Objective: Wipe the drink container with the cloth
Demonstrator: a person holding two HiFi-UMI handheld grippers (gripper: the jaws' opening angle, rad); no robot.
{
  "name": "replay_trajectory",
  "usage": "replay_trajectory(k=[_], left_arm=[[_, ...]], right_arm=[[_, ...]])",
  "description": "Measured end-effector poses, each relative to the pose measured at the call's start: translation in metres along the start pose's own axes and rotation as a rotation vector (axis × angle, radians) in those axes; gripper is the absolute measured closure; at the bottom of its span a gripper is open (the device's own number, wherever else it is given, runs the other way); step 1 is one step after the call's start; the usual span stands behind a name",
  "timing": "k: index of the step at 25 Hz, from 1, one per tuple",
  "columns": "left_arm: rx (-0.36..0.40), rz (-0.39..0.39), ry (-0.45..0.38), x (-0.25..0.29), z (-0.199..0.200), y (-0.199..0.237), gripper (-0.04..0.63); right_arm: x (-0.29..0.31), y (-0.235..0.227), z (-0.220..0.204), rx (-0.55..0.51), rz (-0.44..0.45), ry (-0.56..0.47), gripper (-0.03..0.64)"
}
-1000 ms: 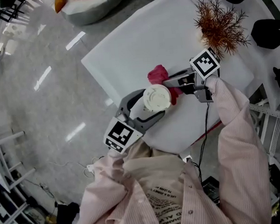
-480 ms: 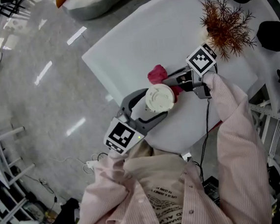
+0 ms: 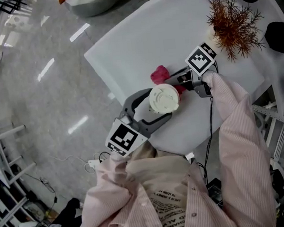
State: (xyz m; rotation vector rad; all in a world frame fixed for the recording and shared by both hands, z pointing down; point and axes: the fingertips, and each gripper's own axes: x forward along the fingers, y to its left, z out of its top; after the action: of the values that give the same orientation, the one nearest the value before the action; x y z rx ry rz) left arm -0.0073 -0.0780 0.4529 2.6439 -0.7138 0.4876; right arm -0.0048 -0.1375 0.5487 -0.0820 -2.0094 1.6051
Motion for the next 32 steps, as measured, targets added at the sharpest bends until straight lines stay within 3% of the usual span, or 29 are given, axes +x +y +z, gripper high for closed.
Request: replay_trajectory(k=[24,29,32], left_arm=[[-0.001,0.019,-0.008,0.001,-0.002,0.002,0.224],[0.013,0.026,-0.014,-0.001,-0.004,0.0,0.224],[0.021,0.035,-0.012,-0.004,-0.005,-0.001,0.224]], right_arm=[[0.016,-0.033,-0.001,-0.033,-0.173,-0.029,0.575],[0.009,-0.024,0.003,-0.15,-0.25,-0.09,0.574],[-0.007,-0.015,0.013,-0.256,-0.309,-0.205,0.574]])
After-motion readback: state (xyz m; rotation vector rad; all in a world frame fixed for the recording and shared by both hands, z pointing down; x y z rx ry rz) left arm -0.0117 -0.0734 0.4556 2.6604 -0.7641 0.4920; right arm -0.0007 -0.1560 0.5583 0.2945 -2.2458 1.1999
